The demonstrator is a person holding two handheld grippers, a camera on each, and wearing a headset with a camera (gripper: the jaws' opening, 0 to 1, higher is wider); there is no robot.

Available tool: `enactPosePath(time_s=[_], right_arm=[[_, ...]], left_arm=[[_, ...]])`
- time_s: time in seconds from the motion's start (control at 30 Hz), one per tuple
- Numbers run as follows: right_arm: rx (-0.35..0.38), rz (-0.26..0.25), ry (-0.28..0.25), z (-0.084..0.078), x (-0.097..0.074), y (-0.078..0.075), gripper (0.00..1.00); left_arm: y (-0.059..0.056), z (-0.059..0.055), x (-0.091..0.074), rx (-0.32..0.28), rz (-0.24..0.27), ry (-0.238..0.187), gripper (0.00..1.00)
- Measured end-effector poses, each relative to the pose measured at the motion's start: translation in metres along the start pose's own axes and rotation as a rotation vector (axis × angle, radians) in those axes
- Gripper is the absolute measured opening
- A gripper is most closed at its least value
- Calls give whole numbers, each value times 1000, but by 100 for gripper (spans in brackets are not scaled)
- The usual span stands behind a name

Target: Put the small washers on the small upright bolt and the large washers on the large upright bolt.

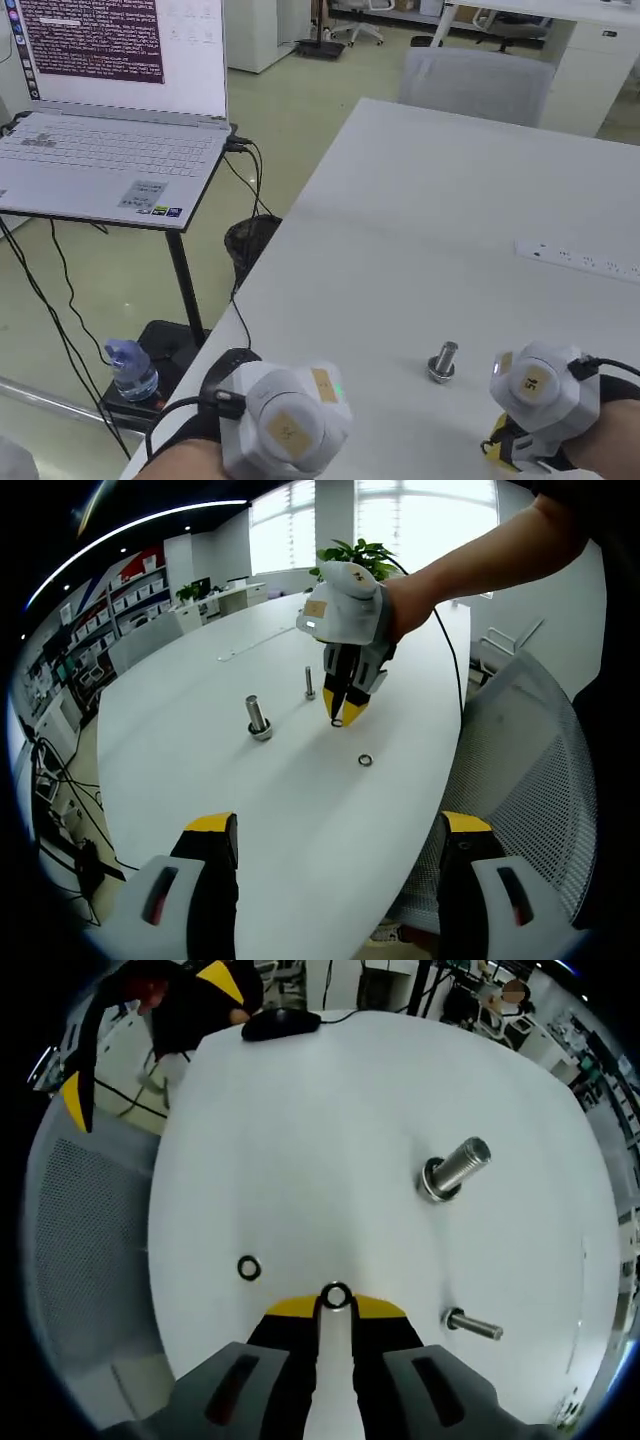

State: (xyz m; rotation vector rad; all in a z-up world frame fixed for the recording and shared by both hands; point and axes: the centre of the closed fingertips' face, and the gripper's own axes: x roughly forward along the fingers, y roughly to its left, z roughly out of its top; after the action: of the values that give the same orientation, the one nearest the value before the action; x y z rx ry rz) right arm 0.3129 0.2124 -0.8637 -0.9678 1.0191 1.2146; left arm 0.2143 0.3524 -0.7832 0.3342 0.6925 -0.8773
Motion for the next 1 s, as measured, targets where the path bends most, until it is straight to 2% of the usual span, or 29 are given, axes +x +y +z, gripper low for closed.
enactPosePath(time_s=[0.2,0.37,0.47,0.7,1.0], right_arm=[[47,-26,8,-27,-15,-14,12],[76,-44,3,-37,-25,-23,12],[95,-46,-7,-38,-29,-26,12],[110,-69,-20,-36,-39,-41,12],[129,-101,-44,-26,-53,-69,12]], left_arm=[[2,3,1,2,6,-30,83],[2,1,1,-11,8,-30,84],[1,0,1,-18,6,-39,84],[0,0,3,-18,8,-31,84],[2,4,6,-28,13,-40,85]])
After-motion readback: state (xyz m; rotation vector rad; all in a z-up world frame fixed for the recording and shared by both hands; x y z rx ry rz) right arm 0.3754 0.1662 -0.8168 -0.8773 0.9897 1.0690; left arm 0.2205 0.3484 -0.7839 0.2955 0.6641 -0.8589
